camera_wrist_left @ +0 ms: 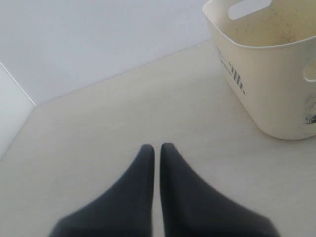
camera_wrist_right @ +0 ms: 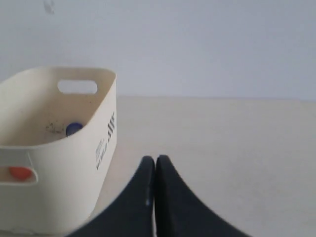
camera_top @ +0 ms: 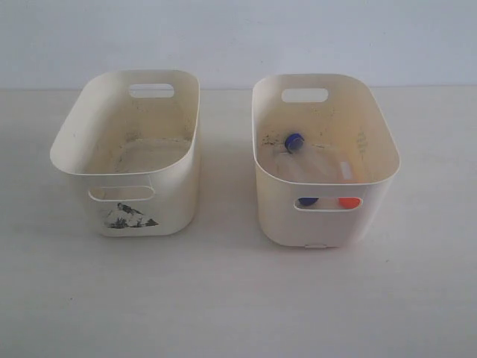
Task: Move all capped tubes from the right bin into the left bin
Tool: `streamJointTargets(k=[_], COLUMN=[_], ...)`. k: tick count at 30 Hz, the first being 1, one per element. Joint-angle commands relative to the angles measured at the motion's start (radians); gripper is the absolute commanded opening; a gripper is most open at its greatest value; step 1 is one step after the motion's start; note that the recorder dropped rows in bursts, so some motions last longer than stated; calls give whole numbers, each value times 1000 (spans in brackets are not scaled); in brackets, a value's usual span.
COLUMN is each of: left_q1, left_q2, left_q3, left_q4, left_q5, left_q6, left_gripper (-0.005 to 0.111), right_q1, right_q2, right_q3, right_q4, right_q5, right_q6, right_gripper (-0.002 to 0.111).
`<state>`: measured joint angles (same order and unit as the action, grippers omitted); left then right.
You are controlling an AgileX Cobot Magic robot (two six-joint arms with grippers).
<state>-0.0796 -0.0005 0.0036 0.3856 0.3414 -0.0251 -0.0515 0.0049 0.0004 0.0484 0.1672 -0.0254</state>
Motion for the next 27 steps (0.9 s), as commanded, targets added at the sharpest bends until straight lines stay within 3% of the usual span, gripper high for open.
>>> streamJointTargets(k=[1,6,13,16,21,27], left_q1=[-5,-5,-5,-5,-5,-5], left_q2=[0,0,0,0,0,0], left_q3=[-4,-4,-4,-4,-4,-4], left_q4=[-3,-3,-3,-3,-3,-3], left_q5=[-5,-5,-5,-5,-5,-5], left_q6=[-10,-10,-10,-10,-10,-10], left_gripper=[4,4,4,4,4,4], right_q1=[2,2,2,2,2,2], right_q2=[-5,-5,-2,54,240,361], right_q3=[0,0,-85,-198,-360,-386], right_q4=[-10,-10,-10,-10,-10,-10], right_q5=[-155,-349,-359,-240,111,-13], right_q6=[-8,-10,-10,-10,-10,-10], right_gripper=[0,0,0,0,0,0])
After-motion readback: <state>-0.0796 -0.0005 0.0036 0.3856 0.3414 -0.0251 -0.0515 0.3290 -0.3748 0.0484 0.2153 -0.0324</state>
